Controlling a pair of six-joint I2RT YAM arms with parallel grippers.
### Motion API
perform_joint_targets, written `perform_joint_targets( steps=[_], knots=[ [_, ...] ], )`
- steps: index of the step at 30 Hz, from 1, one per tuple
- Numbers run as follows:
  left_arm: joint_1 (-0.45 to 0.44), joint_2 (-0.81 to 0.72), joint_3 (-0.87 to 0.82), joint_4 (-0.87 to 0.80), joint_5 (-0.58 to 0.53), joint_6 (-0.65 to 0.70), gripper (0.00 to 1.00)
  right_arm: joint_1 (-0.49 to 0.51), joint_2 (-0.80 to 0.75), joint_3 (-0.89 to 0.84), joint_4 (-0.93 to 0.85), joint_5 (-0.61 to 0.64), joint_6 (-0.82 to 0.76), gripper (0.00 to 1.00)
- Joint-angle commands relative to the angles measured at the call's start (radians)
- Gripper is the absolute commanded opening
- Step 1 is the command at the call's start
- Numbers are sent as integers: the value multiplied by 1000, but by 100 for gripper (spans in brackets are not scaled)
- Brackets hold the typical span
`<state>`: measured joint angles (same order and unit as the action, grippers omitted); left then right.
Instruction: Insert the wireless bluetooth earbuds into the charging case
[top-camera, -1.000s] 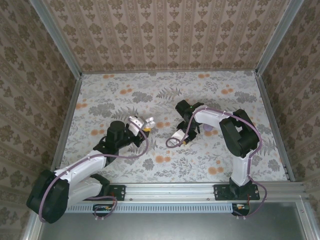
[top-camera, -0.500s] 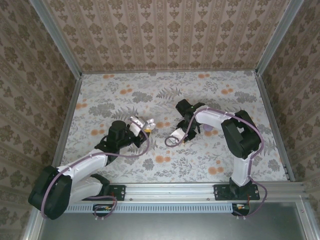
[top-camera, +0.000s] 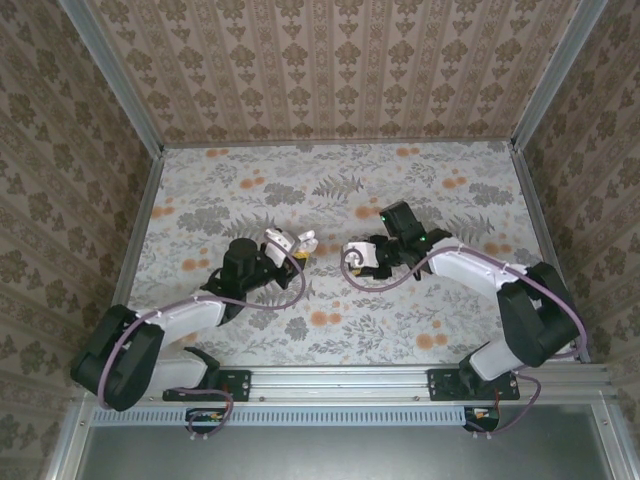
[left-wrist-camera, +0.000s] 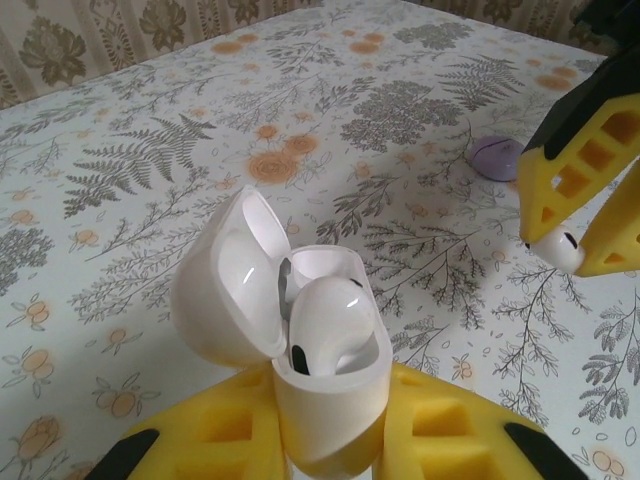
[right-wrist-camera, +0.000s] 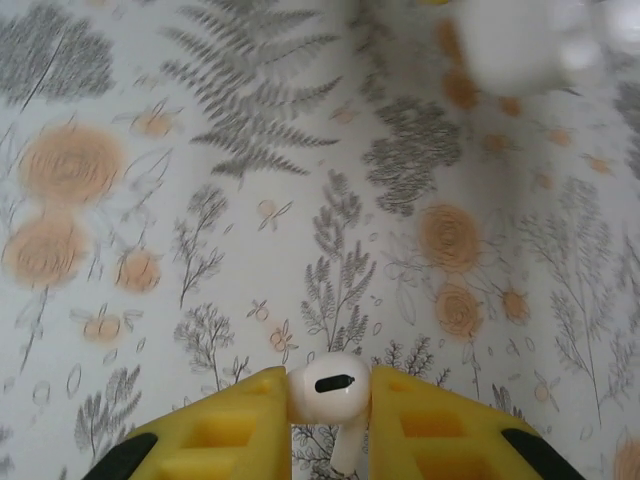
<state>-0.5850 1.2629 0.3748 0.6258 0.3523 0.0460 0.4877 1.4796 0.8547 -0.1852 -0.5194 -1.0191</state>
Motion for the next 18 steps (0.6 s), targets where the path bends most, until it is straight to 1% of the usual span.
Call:
perform_joint_targets(
  steps=[1,3,5,8,11,15,18],
  knots=[
    [-17,34,7,136,25,-19,20,-13,-81,-106,294,-71,311,21],
    [-26,61,13,173,25,-19,20,-17,-139,-178,435,-67,429,21],
    [-35,85,22,202,32,-20,20,-16,-173,-225,527,-47,524,21],
    [-52,112,30,244,37,-17,20,-17,-217,-302,712,-16,700,21],
    [-64,137,37,284,37,-13,20,-17,-248,-359,870,44,877,21],
    [-84,164,49,341,36,-14,20,-11,-256,-393,1032,114,1052,22],
    [-101,179,54,383,34,-14,20,-2,-239,-391,1117,145,1134,22]
  ],
)
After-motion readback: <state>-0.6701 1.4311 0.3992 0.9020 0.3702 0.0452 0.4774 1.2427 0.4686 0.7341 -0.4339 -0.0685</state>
